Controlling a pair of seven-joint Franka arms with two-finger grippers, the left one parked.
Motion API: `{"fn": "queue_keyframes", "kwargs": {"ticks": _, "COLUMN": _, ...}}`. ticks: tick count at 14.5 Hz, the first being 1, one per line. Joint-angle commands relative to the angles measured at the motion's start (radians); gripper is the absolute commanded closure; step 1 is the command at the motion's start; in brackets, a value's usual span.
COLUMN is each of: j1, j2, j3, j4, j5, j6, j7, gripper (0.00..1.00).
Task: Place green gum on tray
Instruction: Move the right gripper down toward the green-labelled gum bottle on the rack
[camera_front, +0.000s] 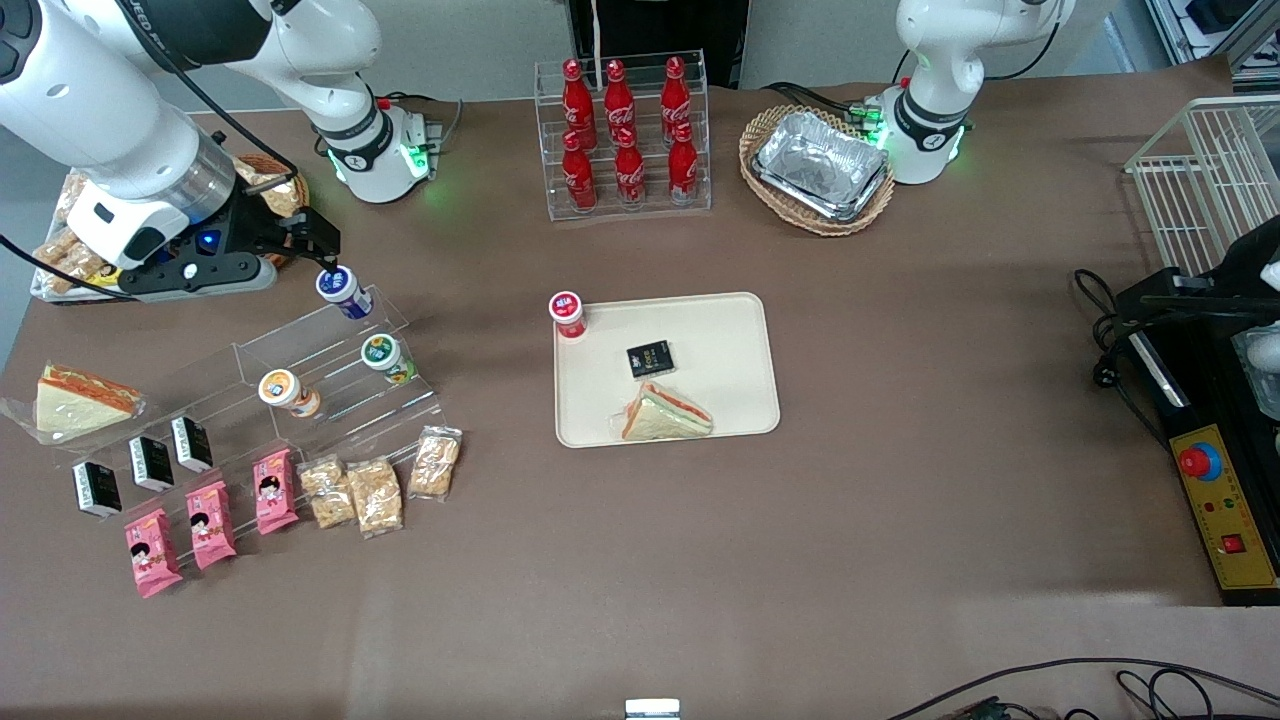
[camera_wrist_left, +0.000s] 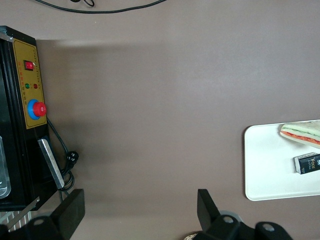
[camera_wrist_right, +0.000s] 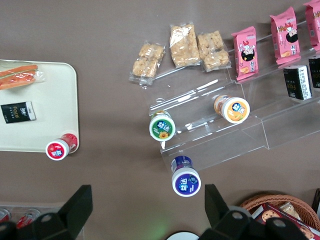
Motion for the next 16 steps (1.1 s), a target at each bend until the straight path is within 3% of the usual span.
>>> {"fn": "queue_keyframes", "kwargs": {"ticks": 1, "j1": -0.016, "j2": -0.042, "j3": -0.002, "j4": -0.069, "j5": 0.008, "j6": 0.037, "j7": 0.008, "gripper": 0.0}}
{"fn": "queue_keyframes", "kwargs": {"ticks": 5, "j1": -0.023, "j2": -0.086, "j3": -0.007, "j4": -0.211, "j5": 0.042, "j6": 0.168, "j7": 0.006, "gripper": 0.0}}
{"fn": "queue_keyframes", "kwargs": {"ticks": 9, "j1": -0.023, "j2": -0.089, "j3": -0.031, "j4": -0.405, "j5": 0.068, "j6": 0.401, "j7": -0.003, "gripper": 0.0}}
{"fn": "queue_keyframes", "kwargs": {"ticks": 12, "j1": -0.023, "j2": -0.041, "j3": -0.031, "j4": -0.524, "j5": 0.069, "j6": 0.573, "j7": -0.004, "gripper": 0.0}}
{"fn": "queue_keyframes", "kwargs": {"ticks": 16, "j1": -0.021, "j2": 0.042, "j3": -0.03, "j4": -0.557, "j5": 0.118, "j6": 0.675, "j7": -0.004, "gripper": 0.0}}
